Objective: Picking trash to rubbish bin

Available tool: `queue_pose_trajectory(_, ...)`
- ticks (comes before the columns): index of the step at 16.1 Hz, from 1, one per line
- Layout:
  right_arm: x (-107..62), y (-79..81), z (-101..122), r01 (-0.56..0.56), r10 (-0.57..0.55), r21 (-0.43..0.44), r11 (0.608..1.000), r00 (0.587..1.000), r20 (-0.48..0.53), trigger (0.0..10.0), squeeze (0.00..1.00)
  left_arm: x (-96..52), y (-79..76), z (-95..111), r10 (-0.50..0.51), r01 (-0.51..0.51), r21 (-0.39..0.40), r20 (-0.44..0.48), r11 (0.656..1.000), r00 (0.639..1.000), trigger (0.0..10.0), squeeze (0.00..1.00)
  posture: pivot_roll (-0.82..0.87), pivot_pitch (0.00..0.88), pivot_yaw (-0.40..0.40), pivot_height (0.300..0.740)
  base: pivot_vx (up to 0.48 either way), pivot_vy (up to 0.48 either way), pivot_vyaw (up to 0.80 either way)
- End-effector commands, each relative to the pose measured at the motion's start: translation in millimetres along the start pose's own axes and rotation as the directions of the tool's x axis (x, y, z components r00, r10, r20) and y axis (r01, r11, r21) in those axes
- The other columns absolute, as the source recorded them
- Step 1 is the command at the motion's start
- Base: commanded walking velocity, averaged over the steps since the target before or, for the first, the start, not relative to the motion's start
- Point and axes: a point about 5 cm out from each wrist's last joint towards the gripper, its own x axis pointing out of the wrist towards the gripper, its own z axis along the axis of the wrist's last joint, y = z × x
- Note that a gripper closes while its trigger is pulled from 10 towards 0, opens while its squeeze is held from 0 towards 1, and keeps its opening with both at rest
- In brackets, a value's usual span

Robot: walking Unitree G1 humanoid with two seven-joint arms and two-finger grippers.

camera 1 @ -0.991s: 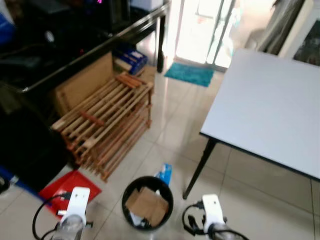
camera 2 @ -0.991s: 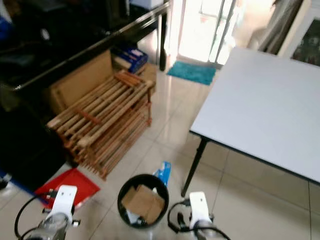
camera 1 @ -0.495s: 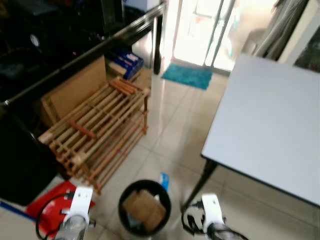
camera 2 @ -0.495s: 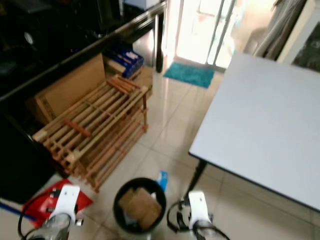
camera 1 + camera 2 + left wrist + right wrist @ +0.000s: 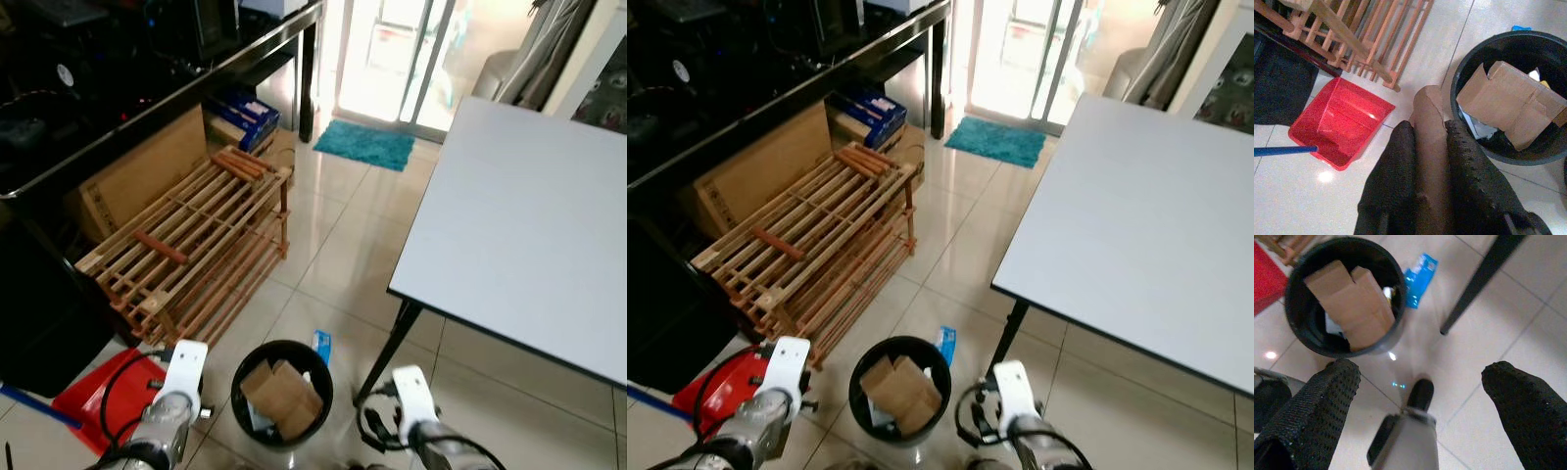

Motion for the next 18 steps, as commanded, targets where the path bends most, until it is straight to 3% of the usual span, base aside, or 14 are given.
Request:
queue_pose_trajectory(1, 0.7, -2.4, 9.7, -0.01, 0.01, -0.012, 1.0, 1.0, 0.027, 10.0, 0.0, 1.4, -4.9, 8.7, -0.028, 0.027, 0.018, 0.018, 0.999, 0.999, 10.0, 0.0, -0.03, 0.128, -0.043, 0.74, 0.0, 0.0, 0.0)
queue_pose_trajectory(5, 4.1, 12.4, 41.3, -0.133, 0.134, -0.02, 0.991, 0.984, 0.12, 10.0, 0.0, 3.4, -26.5, 32.6, -0.126, 0.122, 0.072, 0.069, 0.99, 0.99, 10.0, 0.0, -0.1, 0.186, -0.057, 0.74, 0.0, 0.0, 0.0)
queue_pose_trajectory(8, 0.9, 22.3, 52.6, -0.205, 0.204, -0.014, 0.979, 0.961, 0.185, 10.0, 0.0, 2.9, -40.7, 44.8, -0.202, 0.194, 0.084, 0.1, 0.977, 0.974, 10.0, 0.0, -0.13, 0.24, -0.068, 0.74, 0.0, 0.0, 0.0)
queue_pose_trajectory(12, -12.0, 34.5, 61.2, -0.27, 0.269, -0.031, 0.962, 0.93, 0.252, 10.0, 0.0, 2.2, -48.8, 53.7, -0.236, 0.224, 0.105, 0.125, 0.969, 0.964, 10.0, 0.0, -0.18, 0.304, -0.069, 0.74, 0.0, 0.0, 0.0)
queue_pose_trajectory(17, -29.5, 40.9, 63.9, -0.284, 0.28, -0.028, 0.959, 0.92, 0.272, 10.0, 0.0, 2.3, -48.0, 64.5, -0.249, 0.236, 0.102, 0.155, 0.966, 0.956, 10.0, 0.0, -0.2, 0.352, -0.071, 0.74, 0.0, 0.0, 0.0)
queue_pose_trajectory(18, -33.2, 42.9, 63.9, -0.286, 0.282, -0.025, 0.958, 0.92, 0.272, 10.0, 0.0, 2.3, -47.1, 67.4, -0.247, 0.232, 0.102, 0.166, 0.967, 0.955, 10.0, 0.69, -0.21, 0.358, -0.069, 0.74, 0.0, 0.0, 0.0)
